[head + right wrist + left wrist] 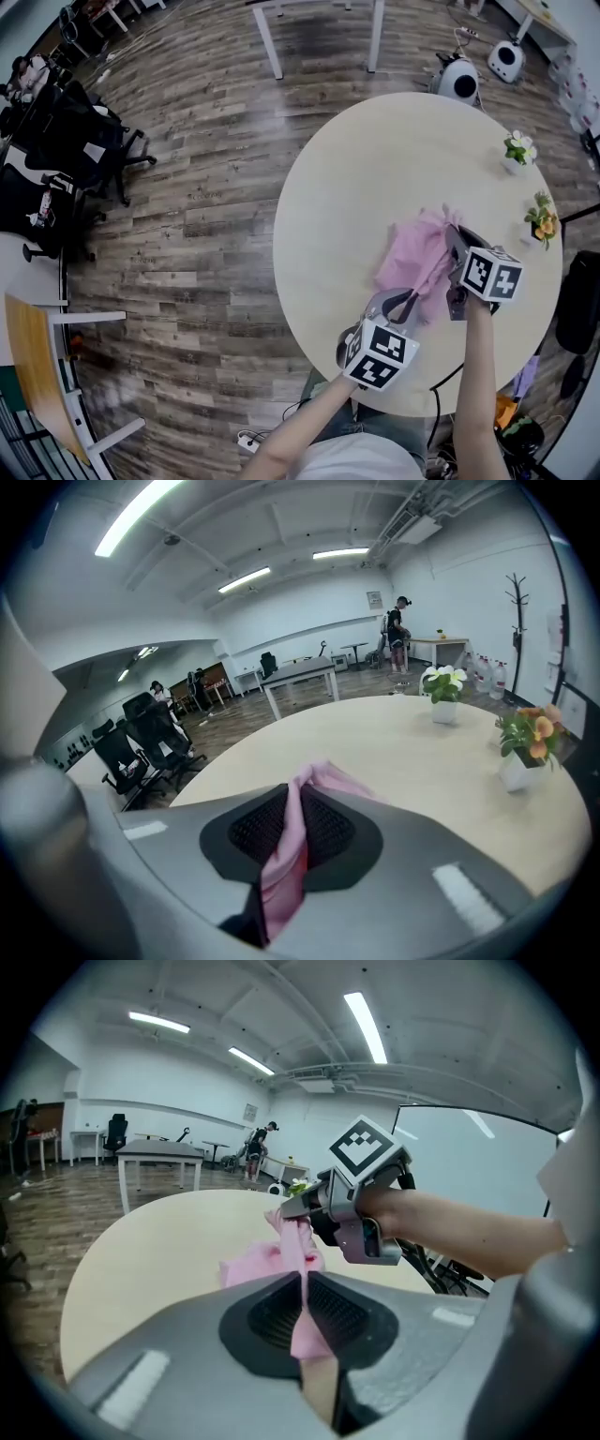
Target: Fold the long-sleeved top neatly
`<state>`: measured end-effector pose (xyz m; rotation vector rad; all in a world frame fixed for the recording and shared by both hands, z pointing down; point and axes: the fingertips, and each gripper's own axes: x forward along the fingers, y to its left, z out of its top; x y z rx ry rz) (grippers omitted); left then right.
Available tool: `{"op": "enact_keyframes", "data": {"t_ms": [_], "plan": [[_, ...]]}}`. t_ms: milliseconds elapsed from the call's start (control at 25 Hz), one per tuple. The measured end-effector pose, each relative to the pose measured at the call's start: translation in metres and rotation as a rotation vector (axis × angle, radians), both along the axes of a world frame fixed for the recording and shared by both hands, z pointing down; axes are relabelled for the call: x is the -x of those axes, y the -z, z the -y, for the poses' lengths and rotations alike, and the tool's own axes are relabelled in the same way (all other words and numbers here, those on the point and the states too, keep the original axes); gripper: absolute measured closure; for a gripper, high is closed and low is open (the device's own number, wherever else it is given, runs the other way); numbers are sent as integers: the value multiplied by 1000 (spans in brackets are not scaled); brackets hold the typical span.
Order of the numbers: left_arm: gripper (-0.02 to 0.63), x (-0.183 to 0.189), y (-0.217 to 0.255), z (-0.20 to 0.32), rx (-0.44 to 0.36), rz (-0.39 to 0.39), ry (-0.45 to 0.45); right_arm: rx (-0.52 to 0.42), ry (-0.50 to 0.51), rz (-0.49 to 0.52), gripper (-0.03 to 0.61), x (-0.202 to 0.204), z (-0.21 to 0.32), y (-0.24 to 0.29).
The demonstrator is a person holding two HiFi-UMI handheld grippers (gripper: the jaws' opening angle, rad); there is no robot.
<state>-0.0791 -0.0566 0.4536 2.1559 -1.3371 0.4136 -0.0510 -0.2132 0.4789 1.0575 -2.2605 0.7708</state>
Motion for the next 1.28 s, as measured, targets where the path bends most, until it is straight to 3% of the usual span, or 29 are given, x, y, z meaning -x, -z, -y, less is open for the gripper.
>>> {"op": "enact_keyframes", "data": {"t_ms": [240, 680, 920, 1080, 1280], "plan": [[584, 25, -32, -1, 82, -82, 63, 14, 64, -102, 511, 29, -2, -33], [584, 57, -94, -12, 238, -143, 152, 78, 95, -182, 508, 60, -13, -90], [584, 65, -118, -17, 309, -246, 218, 63, 118, -252, 500, 67, -20, -110], [583, 66, -129, -18, 332, -241, 227, 21, 133, -312, 500, 70, -21, -115], [583, 65, -133, -17, 336, -225, 218, -6, 131, -301, 501, 70, -19, -117]]}}
